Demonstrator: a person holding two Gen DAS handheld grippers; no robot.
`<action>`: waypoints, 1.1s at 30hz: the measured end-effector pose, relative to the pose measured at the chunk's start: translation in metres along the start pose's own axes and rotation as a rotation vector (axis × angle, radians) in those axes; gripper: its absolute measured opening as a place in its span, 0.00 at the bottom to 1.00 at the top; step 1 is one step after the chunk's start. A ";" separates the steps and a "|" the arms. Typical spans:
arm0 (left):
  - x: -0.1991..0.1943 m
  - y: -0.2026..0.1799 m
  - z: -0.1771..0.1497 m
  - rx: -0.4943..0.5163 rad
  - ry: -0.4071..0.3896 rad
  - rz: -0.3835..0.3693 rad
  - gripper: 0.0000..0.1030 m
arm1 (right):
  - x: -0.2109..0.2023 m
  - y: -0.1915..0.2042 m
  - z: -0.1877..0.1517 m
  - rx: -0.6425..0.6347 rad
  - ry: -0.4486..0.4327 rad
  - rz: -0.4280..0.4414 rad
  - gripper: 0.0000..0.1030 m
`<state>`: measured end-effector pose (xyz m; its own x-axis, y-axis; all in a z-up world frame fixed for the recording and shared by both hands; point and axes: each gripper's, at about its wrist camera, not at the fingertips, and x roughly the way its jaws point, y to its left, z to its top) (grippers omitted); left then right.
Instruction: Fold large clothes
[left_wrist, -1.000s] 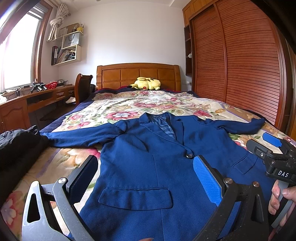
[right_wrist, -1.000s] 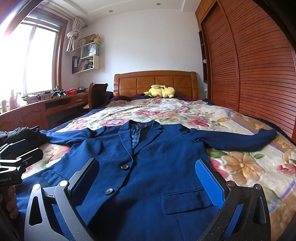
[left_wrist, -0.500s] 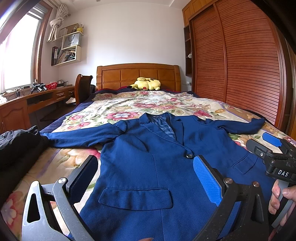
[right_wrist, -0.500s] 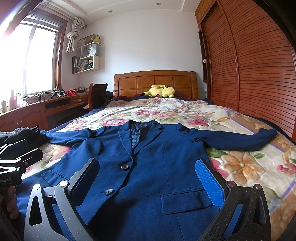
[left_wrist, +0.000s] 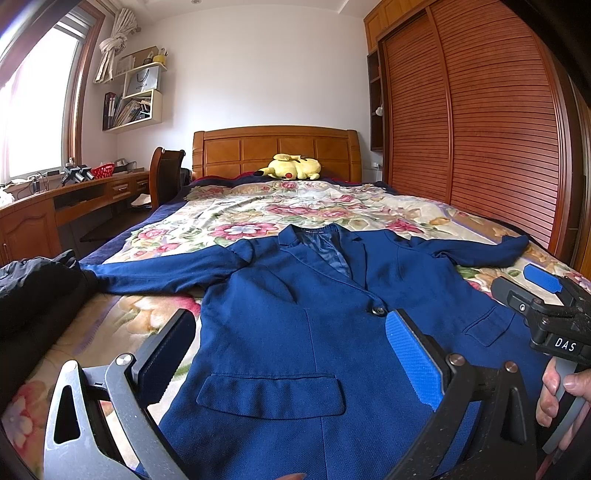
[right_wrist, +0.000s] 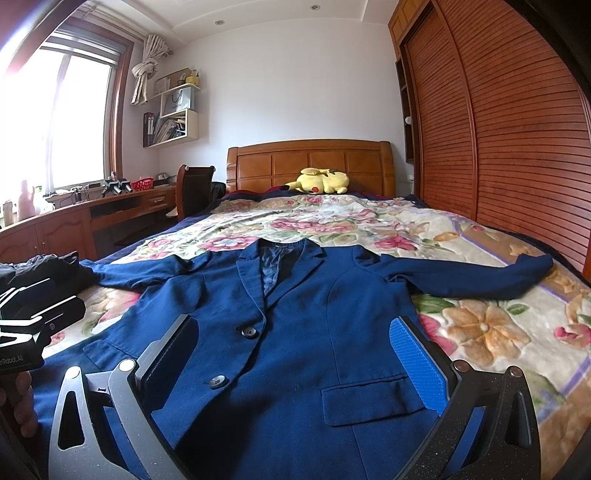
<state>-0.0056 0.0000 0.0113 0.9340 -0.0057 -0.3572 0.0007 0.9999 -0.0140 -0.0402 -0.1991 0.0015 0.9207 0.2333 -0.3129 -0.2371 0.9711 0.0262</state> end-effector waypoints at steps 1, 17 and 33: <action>0.000 0.000 0.000 0.000 0.000 0.000 1.00 | 0.000 0.000 0.000 0.000 0.000 0.000 1.00; 0.007 0.006 0.008 -0.003 0.047 -0.012 1.00 | 0.000 0.006 0.007 -0.001 0.010 0.042 1.00; 0.037 0.073 0.024 0.002 0.185 0.077 1.00 | 0.035 0.027 0.039 0.006 0.075 0.198 1.00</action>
<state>0.0375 0.0732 0.0196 0.8500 0.0688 -0.5223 -0.0676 0.9975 0.0214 -0.0019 -0.1630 0.0279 0.8308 0.4152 -0.3707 -0.4087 0.9072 0.0999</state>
